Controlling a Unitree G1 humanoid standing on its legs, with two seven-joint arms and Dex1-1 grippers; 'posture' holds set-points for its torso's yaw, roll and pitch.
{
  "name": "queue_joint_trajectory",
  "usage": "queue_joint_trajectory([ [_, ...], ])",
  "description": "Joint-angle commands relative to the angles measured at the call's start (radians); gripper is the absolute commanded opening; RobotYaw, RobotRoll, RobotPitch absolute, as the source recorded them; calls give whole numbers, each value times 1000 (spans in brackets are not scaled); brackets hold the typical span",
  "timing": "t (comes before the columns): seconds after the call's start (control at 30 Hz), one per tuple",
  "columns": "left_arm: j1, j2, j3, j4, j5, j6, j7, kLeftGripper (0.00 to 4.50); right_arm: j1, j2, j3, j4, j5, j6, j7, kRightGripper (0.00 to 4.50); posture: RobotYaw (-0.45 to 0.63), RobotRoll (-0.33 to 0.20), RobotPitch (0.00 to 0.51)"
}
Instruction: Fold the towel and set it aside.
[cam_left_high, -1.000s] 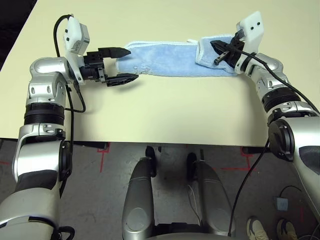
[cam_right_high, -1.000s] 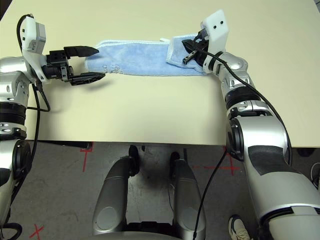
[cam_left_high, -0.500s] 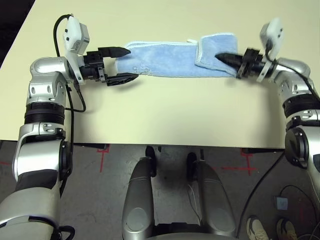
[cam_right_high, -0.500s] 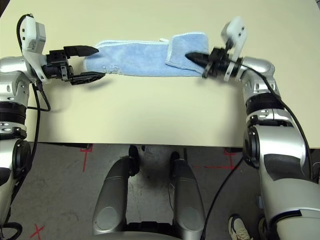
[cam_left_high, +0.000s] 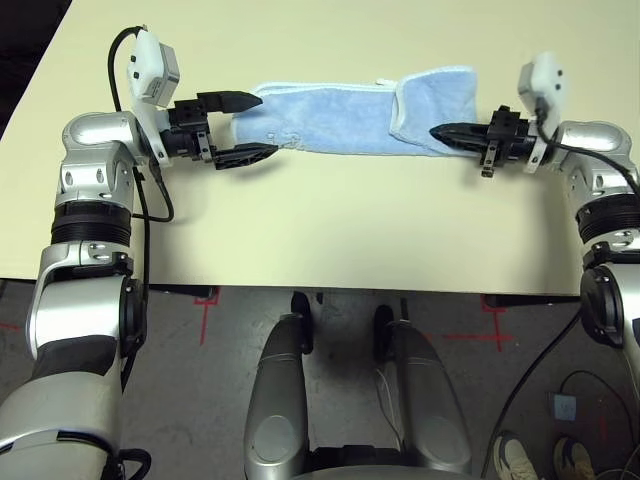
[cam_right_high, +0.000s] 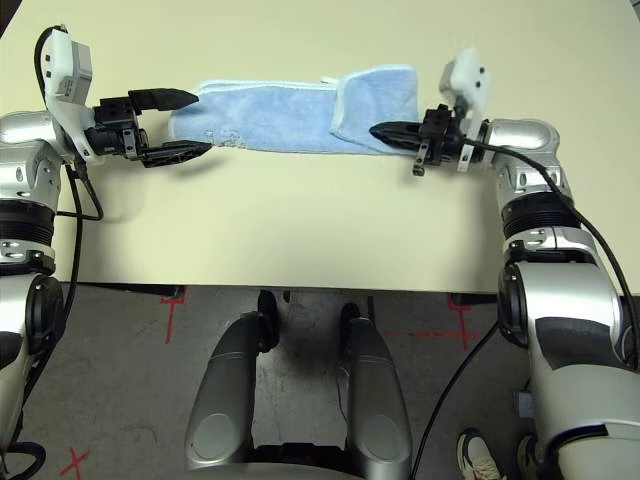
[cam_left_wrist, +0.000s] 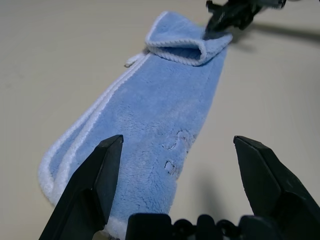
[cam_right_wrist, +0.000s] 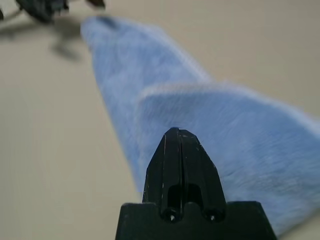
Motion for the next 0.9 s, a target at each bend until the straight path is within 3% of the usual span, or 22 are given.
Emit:
queue_joint_trajectory([
  [0.03,13,11,3,-9,-6,-3,-6,4500,10,-40,-49,-21,60,33,46,12,23,0,368],
  [0.43,25,29,5,5,3,-51,-5,4500,136,-123,-32,-112,83,30,234,12,32,0,371],
  [0.67,23,46,9,20,6,-57,5,4500,157,-137,-6,-96,75,-32,247,12,40,0,377],
  [0.8,29,49,13,19,6,-63,27,4500,179,-119,-2,-84,76,-129,247,1057,49,0,378],
  [0.9,41,51,13,-2,-1,-57,36,4500,185,-105,-6,-63,77,-162,246,2167,58,0,378],
])
